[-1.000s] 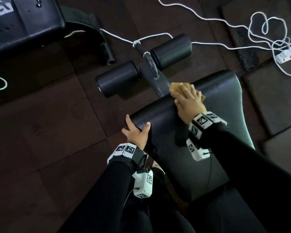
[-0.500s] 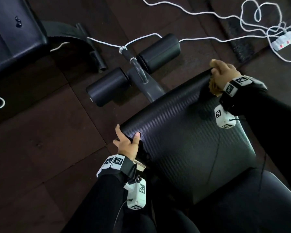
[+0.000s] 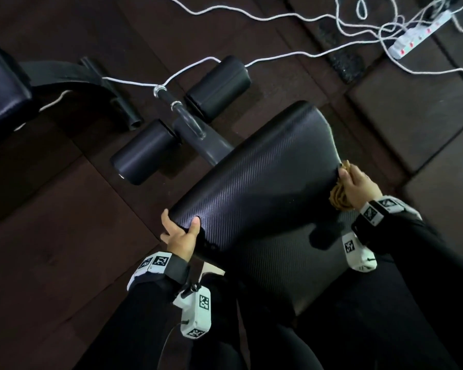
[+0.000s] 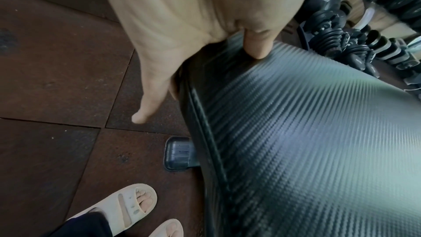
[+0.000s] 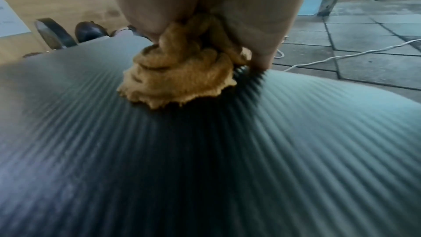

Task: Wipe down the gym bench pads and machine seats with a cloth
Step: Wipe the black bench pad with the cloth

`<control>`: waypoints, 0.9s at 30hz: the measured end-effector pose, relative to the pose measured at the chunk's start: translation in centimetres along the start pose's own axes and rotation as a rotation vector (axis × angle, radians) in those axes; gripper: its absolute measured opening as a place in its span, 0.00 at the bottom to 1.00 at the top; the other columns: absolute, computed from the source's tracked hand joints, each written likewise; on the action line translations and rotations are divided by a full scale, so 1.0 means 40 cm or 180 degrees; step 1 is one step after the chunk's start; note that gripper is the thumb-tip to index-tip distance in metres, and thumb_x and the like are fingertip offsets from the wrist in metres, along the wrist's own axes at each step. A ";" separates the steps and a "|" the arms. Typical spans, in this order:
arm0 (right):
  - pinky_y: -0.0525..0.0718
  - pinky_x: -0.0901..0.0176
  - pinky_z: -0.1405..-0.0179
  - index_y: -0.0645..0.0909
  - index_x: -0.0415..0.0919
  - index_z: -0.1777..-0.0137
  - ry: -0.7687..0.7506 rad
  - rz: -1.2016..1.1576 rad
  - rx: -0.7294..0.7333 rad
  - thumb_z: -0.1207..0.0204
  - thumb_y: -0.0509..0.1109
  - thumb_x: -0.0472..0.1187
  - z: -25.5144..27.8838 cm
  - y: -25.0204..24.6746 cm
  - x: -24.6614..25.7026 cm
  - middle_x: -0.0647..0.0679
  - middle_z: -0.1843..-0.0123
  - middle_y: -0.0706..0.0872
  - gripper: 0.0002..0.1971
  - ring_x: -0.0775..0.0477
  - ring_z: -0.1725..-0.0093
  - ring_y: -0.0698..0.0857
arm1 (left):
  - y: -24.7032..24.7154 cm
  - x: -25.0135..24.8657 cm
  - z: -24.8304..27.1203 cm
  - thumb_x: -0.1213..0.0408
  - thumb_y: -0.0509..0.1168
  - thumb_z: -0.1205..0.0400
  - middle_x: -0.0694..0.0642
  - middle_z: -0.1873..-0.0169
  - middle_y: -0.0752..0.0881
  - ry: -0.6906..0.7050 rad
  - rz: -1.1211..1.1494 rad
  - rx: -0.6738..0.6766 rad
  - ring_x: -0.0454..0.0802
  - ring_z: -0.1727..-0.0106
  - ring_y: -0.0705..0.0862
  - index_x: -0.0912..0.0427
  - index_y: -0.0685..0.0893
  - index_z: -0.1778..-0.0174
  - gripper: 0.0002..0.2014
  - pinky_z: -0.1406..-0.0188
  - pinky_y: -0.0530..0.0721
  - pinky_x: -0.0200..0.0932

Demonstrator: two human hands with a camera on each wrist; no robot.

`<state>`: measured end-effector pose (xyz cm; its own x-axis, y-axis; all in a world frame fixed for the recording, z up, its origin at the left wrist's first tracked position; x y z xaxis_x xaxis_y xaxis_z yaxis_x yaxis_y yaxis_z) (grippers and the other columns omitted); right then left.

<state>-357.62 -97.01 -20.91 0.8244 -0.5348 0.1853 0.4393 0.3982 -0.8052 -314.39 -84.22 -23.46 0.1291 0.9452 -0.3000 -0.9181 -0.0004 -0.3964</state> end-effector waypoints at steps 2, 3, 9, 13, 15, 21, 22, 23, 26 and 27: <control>0.71 0.49 0.38 0.72 0.43 0.29 0.0124 -0.0026 0.0030 0.16 0.52 0.52 0.010 0.005 -0.025 0.32 0.34 0.79 0.21 0.32 0.34 0.77 | -0.002 -0.001 -0.008 0.49 0.64 0.18 0.71 0.22 0.53 -0.0023 -0.0014 -0.0013 0.66 0.27 0.67 0.42 0.45 0.19 0.38 0.28 0.64 0.58; 0.71 0.50 0.38 0.72 0.43 0.29 0.0164 -0.0047 0.0031 0.15 0.52 0.52 0.006 0.004 -0.021 0.33 0.34 0.79 0.21 0.32 0.34 0.77 | -0.005 -0.001 -0.010 0.50 0.64 0.18 0.71 0.22 0.53 -0.0044 0.0002 -0.0056 0.65 0.27 0.66 0.43 0.47 0.18 0.38 0.28 0.63 0.57; 0.73 0.48 0.43 0.65 0.53 0.26 -0.0075 -0.0231 -0.0013 0.17 0.52 0.49 -0.066 -0.014 0.109 0.33 0.36 0.79 0.20 0.30 0.39 0.79 | -0.010 -0.016 -0.011 0.52 0.64 0.18 0.70 0.22 0.55 0.0023 -0.0011 -0.0158 0.61 0.23 0.61 0.49 0.50 0.18 0.37 0.26 0.59 0.53; 0.71 0.49 0.37 0.67 0.52 0.25 -0.0061 -0.0155 -0.0007 0.16 0.52 0.51 -0.047 -0.007 0.084 0.35 0.32 0.77 0.20 0.32 0.34 0.77 | -0.008 -0.014 -0.007 0.49 0.62 0.17 0.71 0.21 0.53 -0.0022 -0.0117 -0.0095 0.65 0.22 0.60 0.47 0.49 0.18 0.36 0.25 0.58 0.61; 0.71 0.51 0.37 0.68 0.51 0.25 -0.0009 -0.0182 -0.0010 0.16 0.53 0.51 -0.006 -0.003 0.031 0.36 0.32 0.77 0.20 0.33 0.35 0.77 | -0.010 -0.014 -0.008 0.50 0.63 0.17 0.73 0.22 0.55 0.0038 -0.0162 -0.0113 0.68 0.25 0.63 0.47 0.49 0.18 0.36 0.26 0.61 0.61; 0.69 0.52 0.33 0.71 0.49 0.26 0.0623 -0.0444 -0.0158 0.16 0.56 0.49 0.135 0.016 -0.232 0.38 0.29 0.75 0.19 0.35 0.31 0.75 | -0.016 -0.022 -0.004 0.51 0.61 0.16 0.73 0.24 0.59 0.0139 -0.0383 -0.0202 0.70 0.27 0.66 0.51 0.51 0.18 0.34 0.27 0.61 0.54; 0.69 0.51 0.32 0.71 0.50 0.26 0.0775 -0.0473 -0.0164 0.16 0.55 0.49 0.147 0.023 -0.265 0.38 0.29 0.76 0.19 0.34 0.31 0.75 | -0.016 -0.025 -0.005 0.51 0.61 0.16 0.73 0.24 0.60 0.0161 -0.0399 -0.0206 0.69 0.26 0.65 0.52 0.51 0.18 0.34 0.27 0.61 0.53; 0.69 0.49 0.32 0.70 0.49 0.26 0.0900 -0.0498 -0.0148 0.16 0.54 0.49 0.154 0.031 -0.289 0.36 0.30 0.76 0.20 0.33 0.32 0.75 | -0.018 -0.026 -0.008 0.52 0.61 0.16 0.73 0.24 0.60 0.0174 -0.0410 -0.0207 0.69 0.26 0.65 0.52 0.51 0.18 0.34 0.27 0.61 0.52; 0.71 0.47 0.34 0.69 0.48 0.26 0.1110 -0.0672 -0.0184 0.15 0.53 0.49 0.165 0.051 -0.312 0.33 0.32 0.78 0.20 0.31 0.33 0.76 | -0.020 -0.025 -0.014 0.51 0.61 0.16 0.72 0.24 0.61 0.0195 -0.0425 -0.0209 0.69 0.26 0.66 0.53 0.50 0.18 0.35 0.28 0.63 0.51; 0.71 0.47 0.34 0.69 0.48 0.26 0.1141 -0.0764 -0.0258 0.15 0.53 0.49 0.166 0.052 -0.311 0.32 0.32 0.78 0.20 0.30 0.33 0.76 | -0.020 -0.024 -0.020 0.51 0.61 0.16 0.72 0.24 0.62 0.0209 -0.0433 -0.0221 0.68 0.27 0.66 0.54 0.50 0.18 0.35 0.28 0.63 0.52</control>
<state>-364.58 -84.58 -21.16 0.5200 -0.8356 0.1769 0.5623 0.1790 -0.8074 -313.46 -85.37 -23.55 0.2768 0.9147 -0.2945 -0.8626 0.1015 -0.4955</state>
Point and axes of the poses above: each hand's wrist, its own z-axis away from the middle knuckle, its own y-axis out of the palm, x = y × z, the point moved 8 cm from there along -z, towards the middle knuckle
